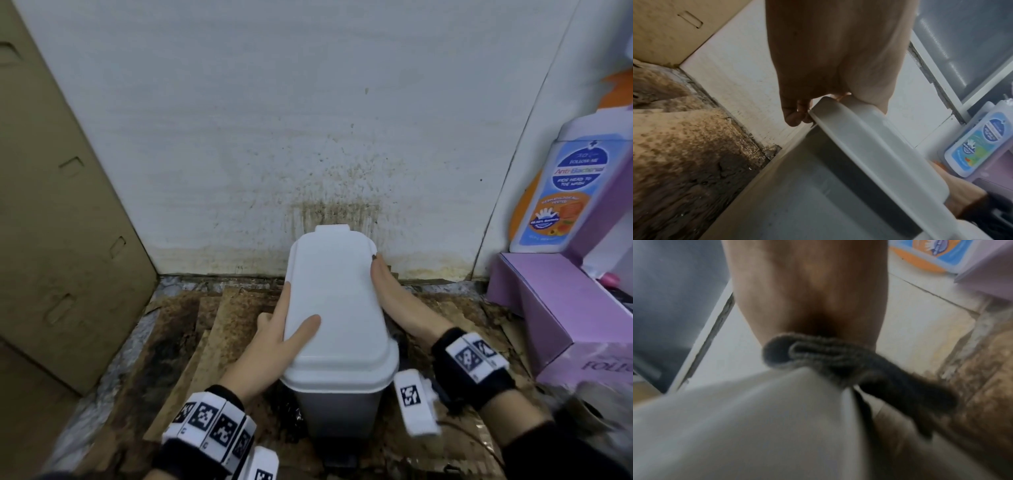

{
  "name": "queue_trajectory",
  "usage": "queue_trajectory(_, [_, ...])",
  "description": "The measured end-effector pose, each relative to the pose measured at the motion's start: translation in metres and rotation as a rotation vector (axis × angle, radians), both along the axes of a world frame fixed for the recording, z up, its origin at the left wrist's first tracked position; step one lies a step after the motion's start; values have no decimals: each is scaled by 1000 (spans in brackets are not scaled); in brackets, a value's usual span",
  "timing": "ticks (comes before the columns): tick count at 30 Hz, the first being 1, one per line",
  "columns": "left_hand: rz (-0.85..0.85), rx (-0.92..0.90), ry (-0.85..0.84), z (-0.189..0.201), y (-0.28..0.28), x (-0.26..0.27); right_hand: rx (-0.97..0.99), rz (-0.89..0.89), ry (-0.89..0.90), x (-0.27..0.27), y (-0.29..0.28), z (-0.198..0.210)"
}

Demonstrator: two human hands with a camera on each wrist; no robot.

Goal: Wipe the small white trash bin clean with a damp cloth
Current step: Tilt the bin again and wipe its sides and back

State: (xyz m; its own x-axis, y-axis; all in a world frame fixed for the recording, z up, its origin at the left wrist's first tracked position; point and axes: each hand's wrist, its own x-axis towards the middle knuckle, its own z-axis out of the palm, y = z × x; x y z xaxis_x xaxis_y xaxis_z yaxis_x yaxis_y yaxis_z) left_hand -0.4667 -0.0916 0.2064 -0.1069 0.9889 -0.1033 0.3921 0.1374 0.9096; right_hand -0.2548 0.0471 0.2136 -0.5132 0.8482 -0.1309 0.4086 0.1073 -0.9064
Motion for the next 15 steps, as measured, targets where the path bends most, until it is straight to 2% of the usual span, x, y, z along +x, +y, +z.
queue_trajectory(7, [-6, -4, 9, -1, 2, 2, -137, 103, -53, 10, 19, 15])
queue_trajectory(15, [8, -15, -7, -3, 2, 2, -129, 52, -55, 17, -35, 27])
